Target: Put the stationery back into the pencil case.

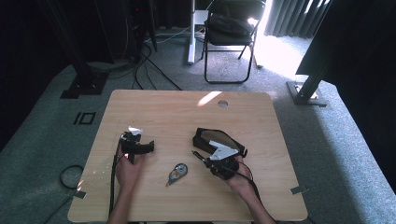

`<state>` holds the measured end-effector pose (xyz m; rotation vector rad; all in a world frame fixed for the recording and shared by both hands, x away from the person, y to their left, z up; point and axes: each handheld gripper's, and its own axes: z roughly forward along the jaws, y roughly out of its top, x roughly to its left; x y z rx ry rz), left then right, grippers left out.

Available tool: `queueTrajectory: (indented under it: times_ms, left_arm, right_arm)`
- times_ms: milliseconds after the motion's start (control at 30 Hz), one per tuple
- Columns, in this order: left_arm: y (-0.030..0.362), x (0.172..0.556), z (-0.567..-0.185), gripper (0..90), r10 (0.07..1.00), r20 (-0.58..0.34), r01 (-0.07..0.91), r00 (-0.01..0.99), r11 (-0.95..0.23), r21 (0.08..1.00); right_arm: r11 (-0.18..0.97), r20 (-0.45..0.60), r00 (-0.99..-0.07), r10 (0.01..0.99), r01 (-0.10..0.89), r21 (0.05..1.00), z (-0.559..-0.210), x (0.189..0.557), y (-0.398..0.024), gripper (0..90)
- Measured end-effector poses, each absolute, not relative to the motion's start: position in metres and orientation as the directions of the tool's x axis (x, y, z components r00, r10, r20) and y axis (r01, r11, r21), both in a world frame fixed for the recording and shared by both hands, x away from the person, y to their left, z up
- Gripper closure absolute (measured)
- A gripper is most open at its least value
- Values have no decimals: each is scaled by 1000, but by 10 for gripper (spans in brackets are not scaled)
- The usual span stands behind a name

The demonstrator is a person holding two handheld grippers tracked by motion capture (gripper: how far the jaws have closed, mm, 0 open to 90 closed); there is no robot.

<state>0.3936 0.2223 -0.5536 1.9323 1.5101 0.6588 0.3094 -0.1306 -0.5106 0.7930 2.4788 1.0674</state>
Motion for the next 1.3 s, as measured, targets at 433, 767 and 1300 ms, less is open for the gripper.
queueTrajectory:
  times_ms: [433,767,1300]
  left_arm:
    - [222,394,-554,134,972,23,678,232,-179,713]
    - [222,394,-554,135,972,23,678,232,-179,713]
    - [222,394,-554,134,972,23,678,232,-179,712]
  right_arm:
    - [557,-84,-790,608,349,754,-503,308,-133,796]
    - [553,-90,-788,609,340,761,-499,306,-134,797]
    - [542,-97,-783,614,330,773,-492,305,-136,796]
